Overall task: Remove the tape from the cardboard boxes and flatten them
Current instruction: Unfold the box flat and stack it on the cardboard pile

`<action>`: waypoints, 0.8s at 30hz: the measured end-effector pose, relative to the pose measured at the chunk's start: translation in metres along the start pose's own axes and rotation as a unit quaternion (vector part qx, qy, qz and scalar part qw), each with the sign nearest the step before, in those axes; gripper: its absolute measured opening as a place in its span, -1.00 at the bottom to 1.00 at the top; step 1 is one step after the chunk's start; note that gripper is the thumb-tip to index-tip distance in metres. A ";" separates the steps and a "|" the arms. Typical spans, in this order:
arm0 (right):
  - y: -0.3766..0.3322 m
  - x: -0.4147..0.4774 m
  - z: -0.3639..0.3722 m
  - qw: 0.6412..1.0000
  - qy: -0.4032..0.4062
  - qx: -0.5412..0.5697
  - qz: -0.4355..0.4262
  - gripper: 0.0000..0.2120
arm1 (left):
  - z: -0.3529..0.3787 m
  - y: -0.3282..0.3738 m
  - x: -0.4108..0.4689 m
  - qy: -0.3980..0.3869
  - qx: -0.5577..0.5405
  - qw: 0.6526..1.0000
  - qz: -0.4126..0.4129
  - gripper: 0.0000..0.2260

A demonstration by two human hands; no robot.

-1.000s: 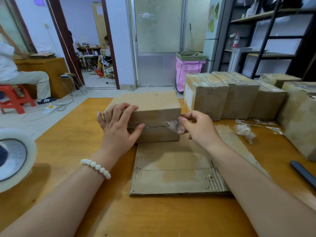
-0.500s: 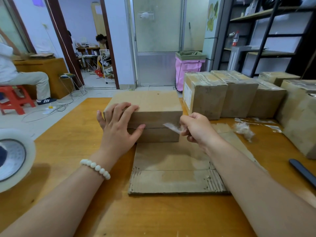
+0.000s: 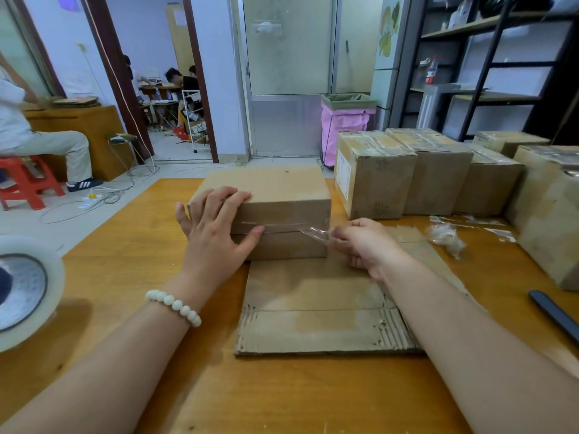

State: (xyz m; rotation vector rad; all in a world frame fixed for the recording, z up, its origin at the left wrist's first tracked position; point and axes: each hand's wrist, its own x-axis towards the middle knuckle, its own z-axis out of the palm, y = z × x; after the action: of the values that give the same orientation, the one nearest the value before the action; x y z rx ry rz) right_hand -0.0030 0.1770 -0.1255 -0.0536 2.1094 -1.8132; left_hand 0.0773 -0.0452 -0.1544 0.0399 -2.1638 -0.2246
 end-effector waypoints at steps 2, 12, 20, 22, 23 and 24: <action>0.002 0.001 0.002 0.989 0.053 -0.110 -0.086 -0.86 | 0.000 0.001 0.000 0.001 -0.002 1.000 0.006 -0.58; -0.012 -0.006 0.001 0.928 0.072 -0.335 -0.147 -0.76 | -0.001 0.001 -0.001 0.006 -0.009 1.000 0.013 -0.58; -0.010 0.001 -0.002 0.975 0.016 -0.218 -0.047 -0.82 | -0.001 0.000 -0.001 0.007 -0.015 1.000 0.017 -0.58; -0.009 0.000 -0.002 0.990 0.004 -0.138 0.005 -0.76 | -0.001 0.000 0.000 0.006 -0.018 1.000 0.019 -0.58; -0.008 0.000 -0.001 0.993 0.007 -0.117 0.015 -0.75 | -0.001 0.000 0.000 0.007 -0.019 1.000 0.020 -0.58; -0.007 0.002 0.000 0.992 0.014 -0.121 0.012 -0.80 | -0.001 0.001 0.000 0.007 -0.021 1.000 0.021 -0.58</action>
State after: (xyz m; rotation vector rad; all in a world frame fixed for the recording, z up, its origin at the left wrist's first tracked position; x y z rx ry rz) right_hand -0.0058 0.1750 -0.1189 -0.0648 2.3290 -1.5441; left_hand 0.0780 -0.0446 -0.1537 -0.0273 -2.1428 -0.2439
